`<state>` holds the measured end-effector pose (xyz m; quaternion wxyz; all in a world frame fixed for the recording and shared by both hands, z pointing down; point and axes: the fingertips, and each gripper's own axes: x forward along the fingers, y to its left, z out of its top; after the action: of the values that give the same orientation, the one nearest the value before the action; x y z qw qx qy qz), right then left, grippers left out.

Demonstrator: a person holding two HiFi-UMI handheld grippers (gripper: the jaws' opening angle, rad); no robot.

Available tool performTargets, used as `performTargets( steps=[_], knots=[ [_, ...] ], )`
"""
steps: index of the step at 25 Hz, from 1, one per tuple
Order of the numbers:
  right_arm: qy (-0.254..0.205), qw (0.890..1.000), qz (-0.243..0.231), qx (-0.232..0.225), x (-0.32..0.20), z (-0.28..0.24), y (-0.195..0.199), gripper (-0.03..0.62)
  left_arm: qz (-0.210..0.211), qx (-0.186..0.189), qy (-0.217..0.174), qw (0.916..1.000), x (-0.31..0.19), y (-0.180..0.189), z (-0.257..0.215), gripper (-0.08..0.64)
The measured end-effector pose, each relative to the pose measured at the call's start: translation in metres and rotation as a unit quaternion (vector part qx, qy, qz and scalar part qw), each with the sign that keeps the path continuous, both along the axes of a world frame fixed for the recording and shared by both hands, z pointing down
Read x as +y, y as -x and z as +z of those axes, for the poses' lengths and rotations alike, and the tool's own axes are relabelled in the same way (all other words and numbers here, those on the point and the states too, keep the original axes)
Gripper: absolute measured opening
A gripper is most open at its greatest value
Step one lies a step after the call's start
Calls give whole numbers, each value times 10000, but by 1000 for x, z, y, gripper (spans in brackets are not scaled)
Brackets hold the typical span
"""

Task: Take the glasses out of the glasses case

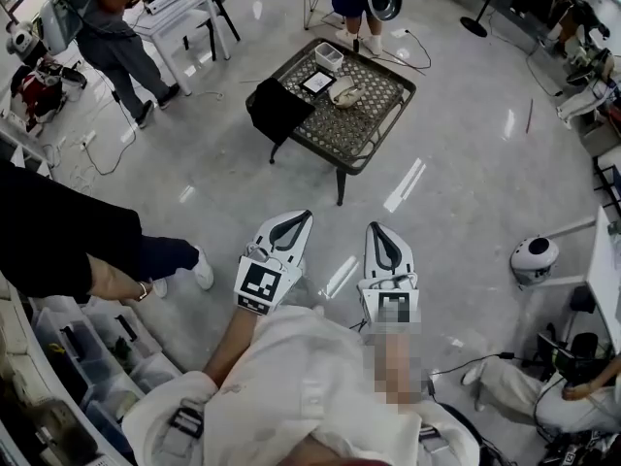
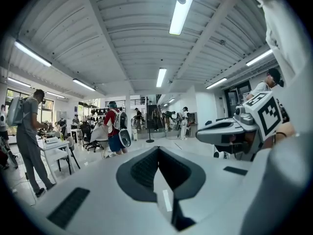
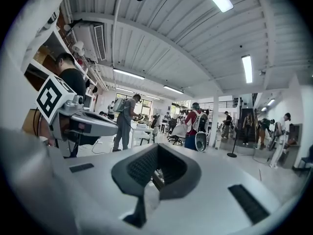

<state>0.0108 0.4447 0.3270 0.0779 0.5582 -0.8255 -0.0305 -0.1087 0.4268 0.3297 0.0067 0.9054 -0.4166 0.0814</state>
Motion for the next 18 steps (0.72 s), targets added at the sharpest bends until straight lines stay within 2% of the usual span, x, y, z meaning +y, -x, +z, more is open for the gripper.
performTargets(
  steps=[7, 18],
  knots=[
    [8, 9999, 52, 106, -65, -2, 13, 6, 83, 6, -14, 10000, -66, 11, -3, 12],
    [120, 9985, 460, 253, -143, -5, 29, 6, 442, 117, 27, 9989, -153, 30, -3, 12]
  ],
)
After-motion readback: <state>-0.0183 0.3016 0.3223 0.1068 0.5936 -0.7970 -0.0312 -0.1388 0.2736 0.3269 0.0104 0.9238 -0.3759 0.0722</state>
